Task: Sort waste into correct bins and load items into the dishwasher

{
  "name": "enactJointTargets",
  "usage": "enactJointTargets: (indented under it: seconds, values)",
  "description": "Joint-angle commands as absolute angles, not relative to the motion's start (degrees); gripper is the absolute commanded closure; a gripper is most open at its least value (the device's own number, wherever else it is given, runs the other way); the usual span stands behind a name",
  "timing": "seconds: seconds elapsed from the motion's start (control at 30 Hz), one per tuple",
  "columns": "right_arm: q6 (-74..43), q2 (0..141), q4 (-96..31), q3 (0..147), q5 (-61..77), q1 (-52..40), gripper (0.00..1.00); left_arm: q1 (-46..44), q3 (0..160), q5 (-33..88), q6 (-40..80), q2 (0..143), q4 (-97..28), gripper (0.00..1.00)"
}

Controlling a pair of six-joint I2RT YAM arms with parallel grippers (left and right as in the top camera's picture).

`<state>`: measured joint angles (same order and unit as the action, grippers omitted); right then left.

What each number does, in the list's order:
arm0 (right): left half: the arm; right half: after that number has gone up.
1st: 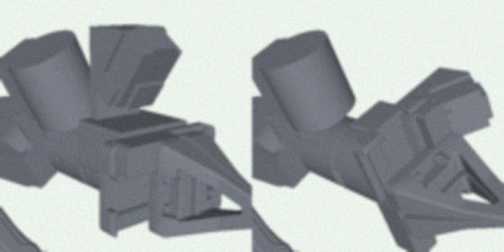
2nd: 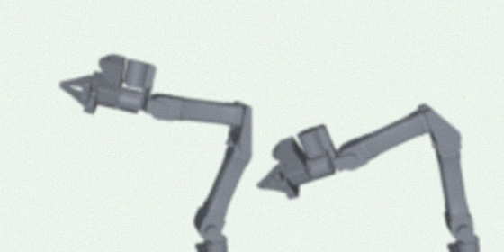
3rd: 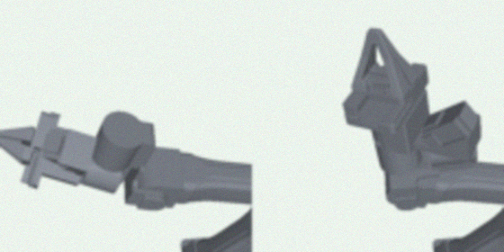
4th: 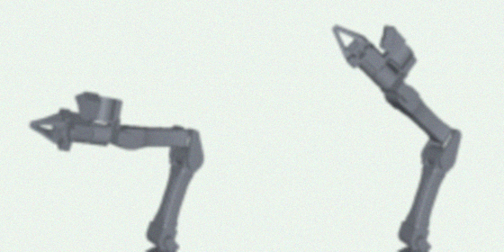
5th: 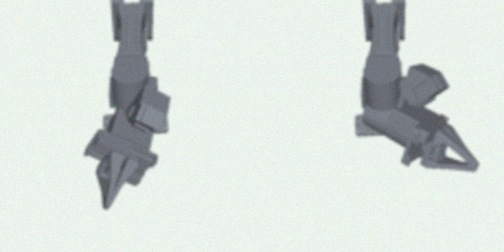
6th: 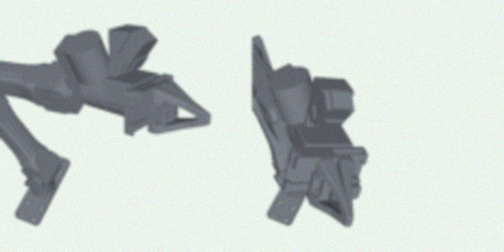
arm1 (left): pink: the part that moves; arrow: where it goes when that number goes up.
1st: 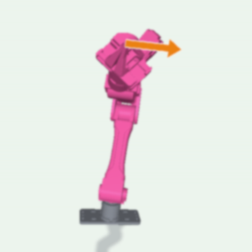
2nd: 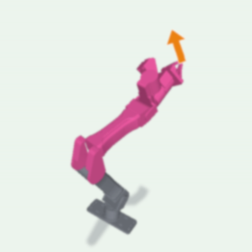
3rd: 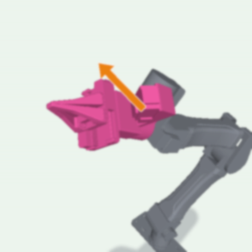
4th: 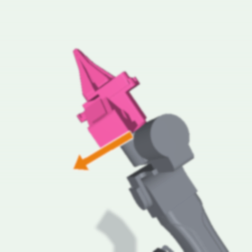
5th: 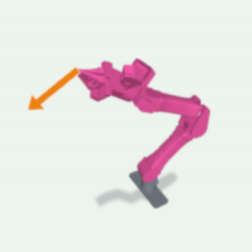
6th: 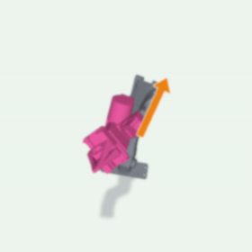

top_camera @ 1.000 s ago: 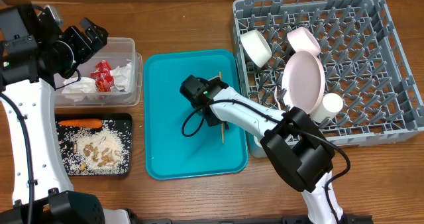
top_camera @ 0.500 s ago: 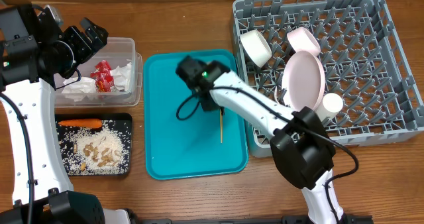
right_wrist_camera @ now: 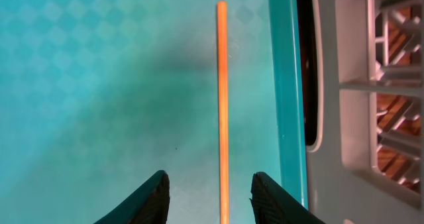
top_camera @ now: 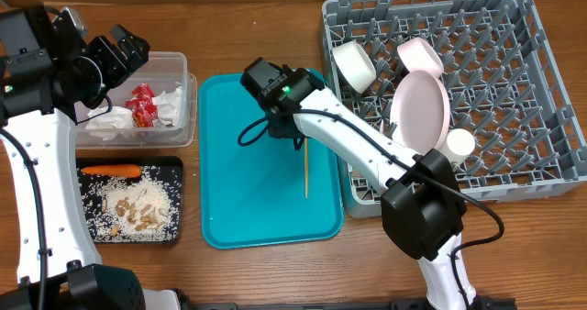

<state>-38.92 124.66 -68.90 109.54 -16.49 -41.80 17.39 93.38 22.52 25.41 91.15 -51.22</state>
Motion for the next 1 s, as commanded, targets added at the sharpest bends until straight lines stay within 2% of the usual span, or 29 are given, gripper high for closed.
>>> enactJointTargets:
  seconds: [0.0,0.23,0.47,0.6,0.97]
  values:
    - [-42.1,124.5,-68.4,107.9,-16.2,-41.4,0.57,17.6,94.6,23.4,25.9,90.0,-51.2,0.0]
    - [-42.0,124.5,-66.7,105.1,-16.1,-41.4,0.49,17.6,94.6,23.4,25.9,90.0,-51.2,0.0]
    - [-41.2,124.5,-65.7,103.9,-13.9,-40.2,0.49,17.6,94.6,23.4,25.9,90.0,-51.2,0.0]
    - [-35.3,124.5,-61.5,102.0,-7.6,-39.4,0.49,17.6,94.6,23.4,25.9,90.0,-51.2,0.0]
    - [-35.4,124.6,-59.6,100.9,-10.4,-38.7,0.49,17.6,94.6,23.4,25.9,90.0,-51.2,0.0]
